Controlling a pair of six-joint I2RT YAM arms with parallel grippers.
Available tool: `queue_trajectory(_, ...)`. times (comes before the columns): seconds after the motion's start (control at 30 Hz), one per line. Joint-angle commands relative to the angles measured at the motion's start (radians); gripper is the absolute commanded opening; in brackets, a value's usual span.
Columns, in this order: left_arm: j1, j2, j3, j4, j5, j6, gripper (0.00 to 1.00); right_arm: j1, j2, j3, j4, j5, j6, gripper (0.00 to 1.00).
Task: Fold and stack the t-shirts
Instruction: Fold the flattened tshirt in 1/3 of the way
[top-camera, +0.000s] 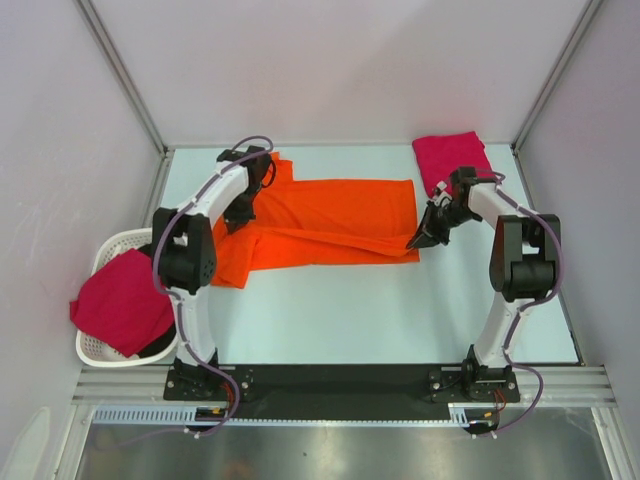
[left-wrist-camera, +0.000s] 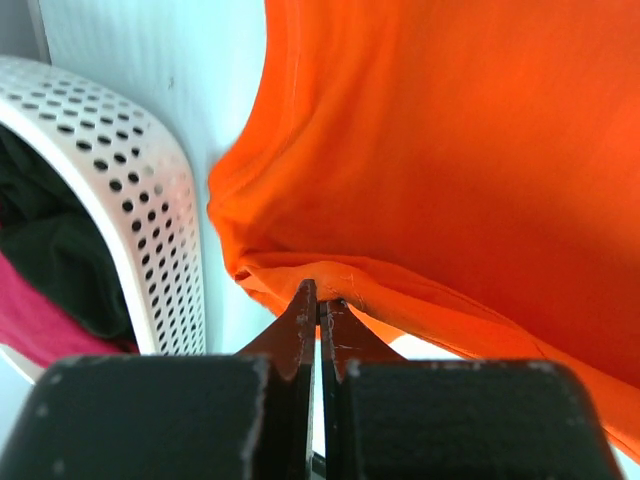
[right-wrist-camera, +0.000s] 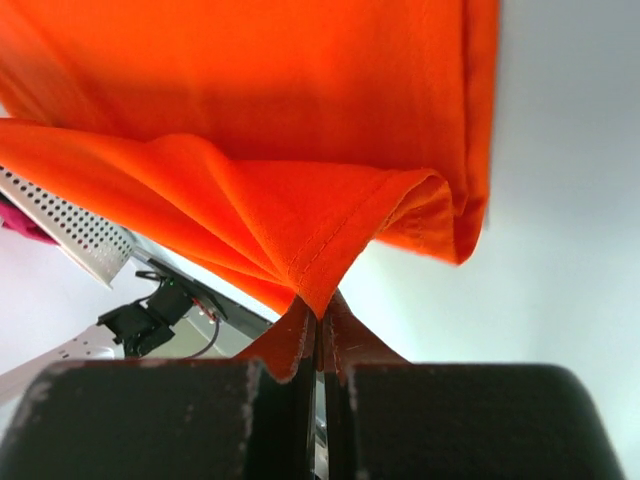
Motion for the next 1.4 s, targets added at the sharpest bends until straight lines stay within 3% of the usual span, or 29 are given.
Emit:
queue_trajectory(0.0,0.052,0.063,0.123,-0.014,-0.064,0.047,0.00,0.005,0.046,0.086,0.024,0.062,-0.002,0.00)
queue_trajectory(0.33,0.062,0.218,0.259,-0.033,-0.027,0.120,0.03,0.031,0.177,0.135,0.045,0.073,0.009,0.02)
queue_trajectory(0.37,0.064,0.226,0.272,-0.036,-0.023,0.122,0.17,0.031,0.181,0.138,0.047,0.069,0.008,0.04)
queue_trajectory(0.4,0.066,0.231,0.275,-0.036,-0.006,0.122,0.23,0.031,0.185,0.141,0.047,0.068,0.006,0.08)
queue_trajectory(0.43,0.064,0.234,0.278,-0.034,-0.003,0.119,0.39,0.033,0.188,0.144,0.047,0.068,0.005,0.16)
queue_trajectory(0.47,0.064,0.232,0.282,-0.033,0.001,0.117,0.72,0.031,0.188,0.152,0.051,0.063,0.006,0.20)
queue_trajectory(0.53,0.064,0.228,0.282,-0.034,-0.007,0.111,0.93,0.033,0.190,0.163,0.050,0.065,0.008,0.40)
queue_trajectory(0.57,0.064,0.225,0.284,-0.034,-0.007,0.110,0.99,0.031,0.190,0.176,0.051,0.063,0.008,0.44)
queue_trajectory(0.63,0.064,0.206,0.282,-0.033,-0.012,0.105,1.00,0.033,0.193,0.192,0.050,0.056,0.008,0.47)
queue_trajectory(0.77,0.064,0.166,0.292,-0.025,-0.006,0.104,1.00,0.034,0.199,0.230,0.051,0.051,0.014,0.45)
queue_trajectory(0.9,0.064,0.123,0.295,-0.017,0.001,0.107,1.00,0.036,0.225,0.267,0.048,0.042,0.014,0.28)
queue_trajectory(0.97,0.066,0.102,0.290,-0.019,-0.001,0.111,0.99,0.036,0.237,0.278,0.047,0.031,0.014,0.25)
queue_trajectory(1.1,0.064,0.062,0.272,-0.019,0.005,0.111,1.00,0.036,0.242,0.281,0.016,0.036,0.002,0.30)
queue_trajectory(1.2,0.064,0.036,0.259,-0.021,0.022,0.113,1.00,0.039,0.236,0.261,0.001,0.040,-0.014,0.42)
queue_trajectory(1.37,0.064,-0.016,0.230,-0.017,0.030,0.120,1.00,0.033,0.187,0.214,-0.038,0.054,-0.041,0.44)
